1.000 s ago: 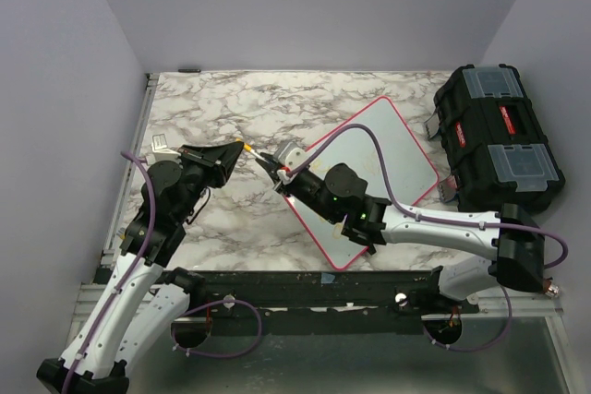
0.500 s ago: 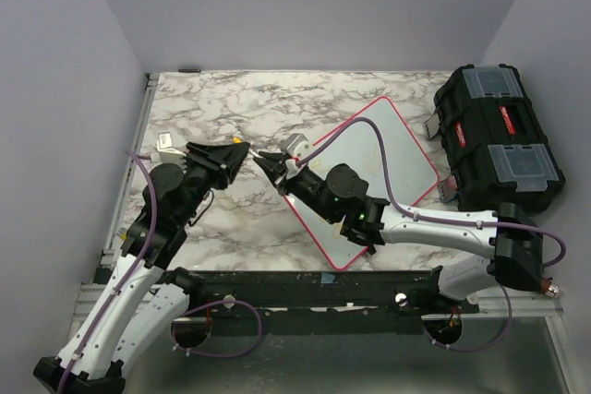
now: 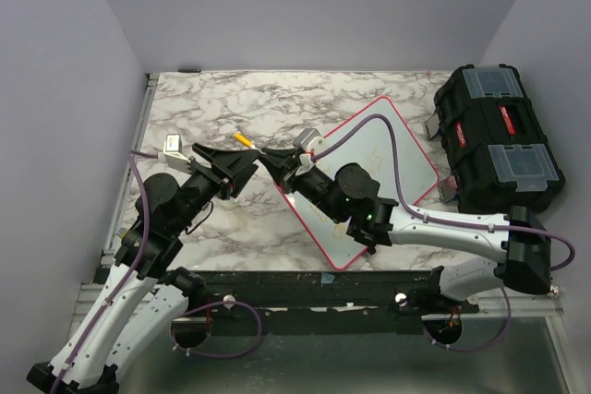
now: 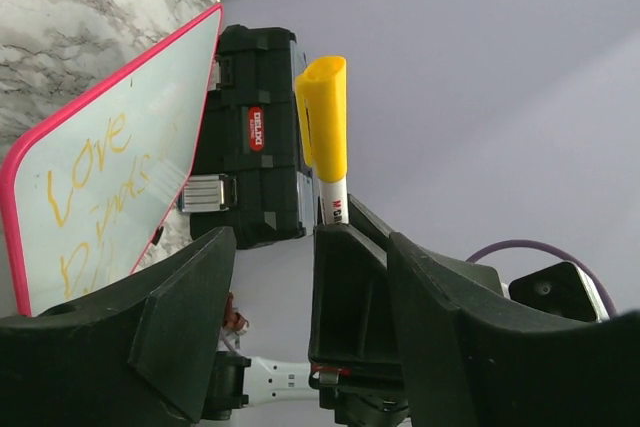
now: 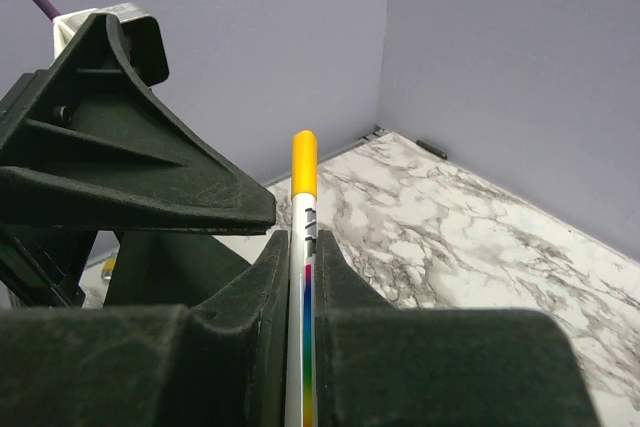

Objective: Write a sentence on the whiteboard
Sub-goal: Insert the whiteboard marker without the cap into the pen cap, then pass from the right arm to the left

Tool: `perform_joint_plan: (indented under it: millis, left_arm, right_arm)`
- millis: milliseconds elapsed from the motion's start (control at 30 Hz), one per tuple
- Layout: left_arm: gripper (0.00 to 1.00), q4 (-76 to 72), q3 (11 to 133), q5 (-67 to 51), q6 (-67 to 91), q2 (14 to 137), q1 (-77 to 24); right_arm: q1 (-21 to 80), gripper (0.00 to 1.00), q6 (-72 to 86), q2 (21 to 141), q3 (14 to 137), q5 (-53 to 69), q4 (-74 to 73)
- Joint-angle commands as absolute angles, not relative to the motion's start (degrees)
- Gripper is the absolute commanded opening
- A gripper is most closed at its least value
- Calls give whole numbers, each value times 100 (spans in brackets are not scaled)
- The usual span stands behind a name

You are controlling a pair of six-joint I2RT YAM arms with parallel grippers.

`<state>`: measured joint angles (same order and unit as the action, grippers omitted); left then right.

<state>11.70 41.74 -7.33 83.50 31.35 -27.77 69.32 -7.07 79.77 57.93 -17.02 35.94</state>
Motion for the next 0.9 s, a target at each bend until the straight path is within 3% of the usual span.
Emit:
perform_joint_plan:
  millis: [0, 467, 733, 867]
  left_arm:
    - [61, 1102, 4150, -725, 8347, 3053, -2774]
    - [40, 536, 4043, -571, 8461, 3324, -2777]
    - [3, 427, 4061, -671, 8456, 3475, -2778]
    - [0, 657, 4055, -569, 8423, 3416, -2776]
  right_arm:
    - [6963, 1, -572, 7778, 5662, -1660, 3709]
    - [6966, 1, -363, 7725, 5513, -1429, 3689]
    - [6965, 1, -266, 7726, 5472, -1407, 3624]
    - [6961, 1, -152, 7671, 5446, -1565, 3481]
